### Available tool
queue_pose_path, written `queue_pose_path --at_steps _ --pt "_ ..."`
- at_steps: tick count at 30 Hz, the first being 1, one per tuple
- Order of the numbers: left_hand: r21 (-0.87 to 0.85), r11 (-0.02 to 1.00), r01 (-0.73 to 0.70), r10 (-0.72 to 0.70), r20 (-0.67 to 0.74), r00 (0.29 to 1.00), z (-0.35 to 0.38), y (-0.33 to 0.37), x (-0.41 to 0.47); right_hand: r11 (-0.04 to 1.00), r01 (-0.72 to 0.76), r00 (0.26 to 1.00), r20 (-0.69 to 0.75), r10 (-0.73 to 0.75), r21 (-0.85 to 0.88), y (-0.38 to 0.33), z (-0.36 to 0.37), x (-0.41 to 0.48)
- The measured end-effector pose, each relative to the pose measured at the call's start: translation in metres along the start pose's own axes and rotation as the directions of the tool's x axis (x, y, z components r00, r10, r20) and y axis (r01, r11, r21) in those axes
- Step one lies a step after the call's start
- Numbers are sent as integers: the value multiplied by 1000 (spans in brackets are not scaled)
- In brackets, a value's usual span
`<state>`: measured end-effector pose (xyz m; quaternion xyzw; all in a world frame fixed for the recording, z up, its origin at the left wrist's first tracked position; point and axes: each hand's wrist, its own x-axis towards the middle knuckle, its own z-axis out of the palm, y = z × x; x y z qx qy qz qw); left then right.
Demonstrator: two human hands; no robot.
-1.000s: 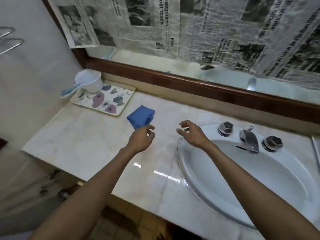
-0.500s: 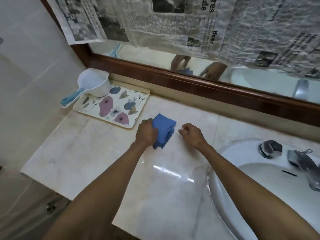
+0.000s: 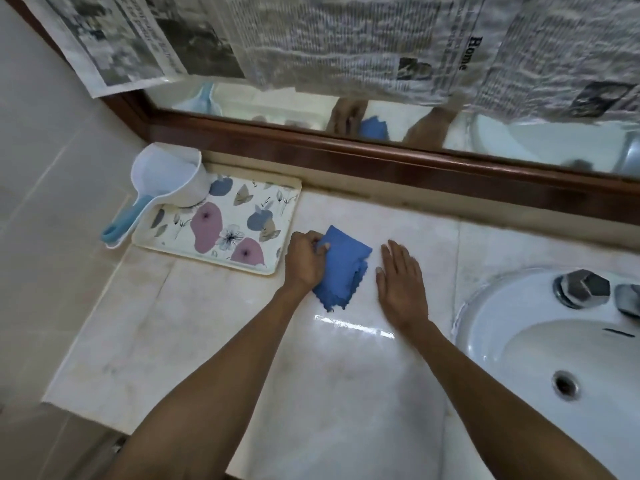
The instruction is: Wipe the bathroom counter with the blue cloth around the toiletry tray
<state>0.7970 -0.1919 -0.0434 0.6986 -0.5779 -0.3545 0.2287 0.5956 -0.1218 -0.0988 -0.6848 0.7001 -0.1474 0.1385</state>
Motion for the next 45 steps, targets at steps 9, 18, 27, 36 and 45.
queue_pose_path --at_steps 9,18,27,36,45 --pt "-281 960 -2 13 36 999 -81 -19 49 984 -151 988 29 155 -89 -33 8 16" --pt "-227 971 80 -90 -35 995 -115 -92 79 978 -194 977 78 200 -82 -108 43 55" --pt "377 887 -267 323 -92 942 -121 -108 70 972 -209 977 23 213 -108 -113 47 53" --pt "449 759 -472 434 192 880 -99 -105 43 985 -157 982 94 163 -68 -110 33 33" --pt "355 858 -372 321 194 927 -117 -48 16 997 -51 903 424 70 -55 -93 -17 -3"
